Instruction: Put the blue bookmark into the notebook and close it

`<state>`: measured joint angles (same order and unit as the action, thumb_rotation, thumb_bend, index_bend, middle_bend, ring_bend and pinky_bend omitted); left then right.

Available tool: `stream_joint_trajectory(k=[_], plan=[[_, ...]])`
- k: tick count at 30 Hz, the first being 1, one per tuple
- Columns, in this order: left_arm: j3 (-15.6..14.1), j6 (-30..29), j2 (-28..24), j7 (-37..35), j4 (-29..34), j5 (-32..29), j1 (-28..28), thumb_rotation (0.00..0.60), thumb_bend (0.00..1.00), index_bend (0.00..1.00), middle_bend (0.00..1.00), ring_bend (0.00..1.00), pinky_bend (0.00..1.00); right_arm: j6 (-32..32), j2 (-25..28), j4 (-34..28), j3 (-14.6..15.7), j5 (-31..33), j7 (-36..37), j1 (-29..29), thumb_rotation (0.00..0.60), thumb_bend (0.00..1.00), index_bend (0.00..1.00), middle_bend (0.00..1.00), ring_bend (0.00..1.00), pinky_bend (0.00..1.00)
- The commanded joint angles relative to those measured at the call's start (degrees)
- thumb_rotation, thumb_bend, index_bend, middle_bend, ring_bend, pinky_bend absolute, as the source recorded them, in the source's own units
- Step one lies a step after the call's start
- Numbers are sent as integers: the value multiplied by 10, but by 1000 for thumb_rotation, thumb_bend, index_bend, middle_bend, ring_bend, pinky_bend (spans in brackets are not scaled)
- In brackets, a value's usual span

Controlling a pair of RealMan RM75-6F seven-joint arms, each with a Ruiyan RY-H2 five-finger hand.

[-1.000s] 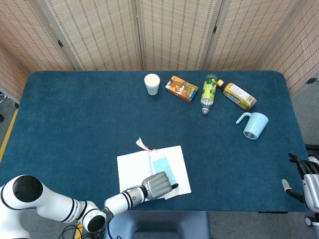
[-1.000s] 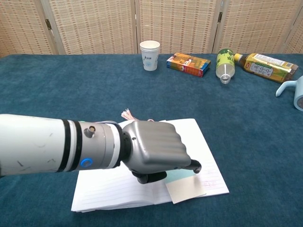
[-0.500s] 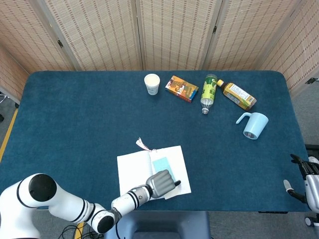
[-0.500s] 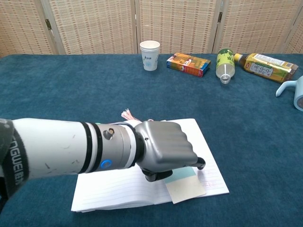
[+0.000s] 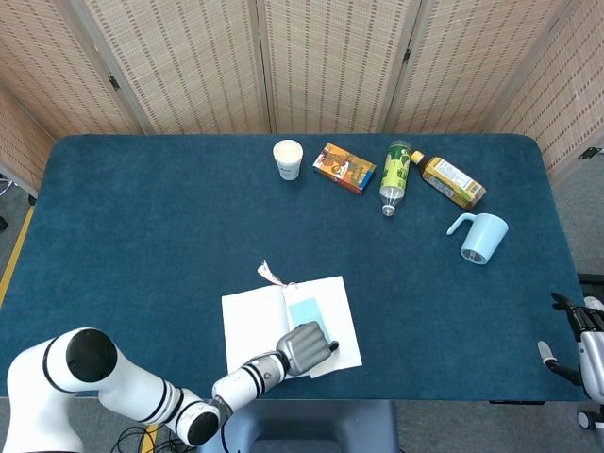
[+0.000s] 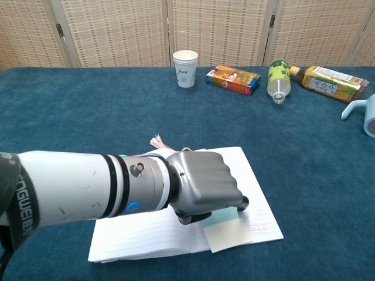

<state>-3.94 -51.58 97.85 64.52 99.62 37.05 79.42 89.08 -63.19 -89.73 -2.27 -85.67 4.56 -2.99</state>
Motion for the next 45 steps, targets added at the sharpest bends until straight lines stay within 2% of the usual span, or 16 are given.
stream_joint_trajectory(k=[1,25,35,45], plan=[[-4,-5,-2,-3,4,5,-1,600,641,220,877,856,971,0,-1,1,0,0,1,0,600,254,169,286,268,232],[-28,-29,-15,-4,31,19,-7,600,641,238,877,850,968,3,-1,1,1,-5,2,-2,600,255,170,286,268,232],[-27,-33,-23,-13,43,22,-12,600,641,236,877,848,967,8,0,0,1,-8,3,-3,600,255,169,286,268,232],[-23,-41,-62,-47,60,43,-29,600,641,222,876,843,965,11,1,-1,1,-11,4,-4,600,255,169,286,268,232]])
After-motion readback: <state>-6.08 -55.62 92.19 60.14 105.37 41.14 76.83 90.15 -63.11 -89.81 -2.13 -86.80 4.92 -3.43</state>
